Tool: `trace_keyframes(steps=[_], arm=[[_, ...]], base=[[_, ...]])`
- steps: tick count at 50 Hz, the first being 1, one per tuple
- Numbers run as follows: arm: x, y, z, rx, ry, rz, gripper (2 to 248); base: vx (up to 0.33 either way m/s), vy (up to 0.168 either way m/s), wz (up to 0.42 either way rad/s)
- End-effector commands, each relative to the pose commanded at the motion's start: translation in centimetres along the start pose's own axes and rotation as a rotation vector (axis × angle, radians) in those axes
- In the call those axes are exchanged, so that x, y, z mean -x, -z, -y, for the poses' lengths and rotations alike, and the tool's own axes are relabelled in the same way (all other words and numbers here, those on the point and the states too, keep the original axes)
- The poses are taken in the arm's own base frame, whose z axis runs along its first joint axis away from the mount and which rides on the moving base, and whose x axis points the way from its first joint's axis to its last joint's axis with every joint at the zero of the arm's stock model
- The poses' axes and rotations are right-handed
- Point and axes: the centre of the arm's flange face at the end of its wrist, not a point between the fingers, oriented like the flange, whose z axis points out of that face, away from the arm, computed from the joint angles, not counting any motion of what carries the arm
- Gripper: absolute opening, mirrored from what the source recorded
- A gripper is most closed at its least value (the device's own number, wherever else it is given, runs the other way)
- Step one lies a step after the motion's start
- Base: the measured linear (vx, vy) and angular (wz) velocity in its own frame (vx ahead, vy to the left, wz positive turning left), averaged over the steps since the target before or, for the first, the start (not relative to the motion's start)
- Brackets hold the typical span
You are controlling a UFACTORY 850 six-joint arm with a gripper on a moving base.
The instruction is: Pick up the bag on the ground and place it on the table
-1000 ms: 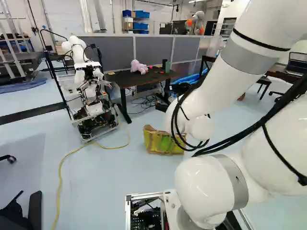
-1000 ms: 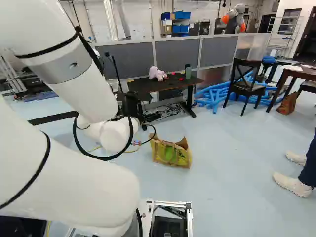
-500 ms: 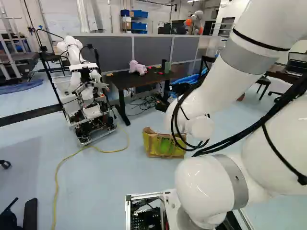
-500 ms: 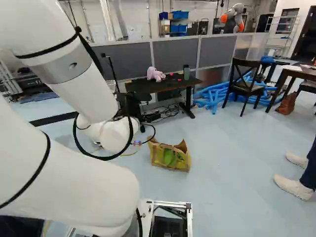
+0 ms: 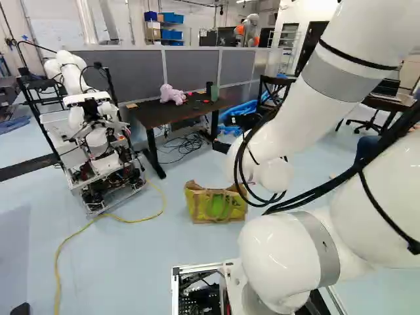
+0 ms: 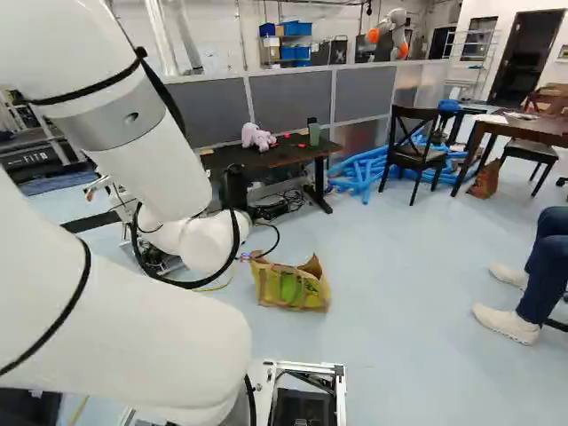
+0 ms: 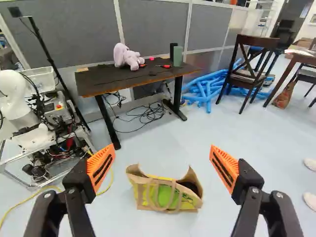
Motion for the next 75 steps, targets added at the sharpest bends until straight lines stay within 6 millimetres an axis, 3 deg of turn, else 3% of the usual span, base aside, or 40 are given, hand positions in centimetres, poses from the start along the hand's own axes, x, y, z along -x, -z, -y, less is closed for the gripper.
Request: trace_keyframes(steps=[75], arm=[[0.0,0.0,0.0,0.0,0.0,0.0,247]], base=[[0.114,0.0,-0.019]])
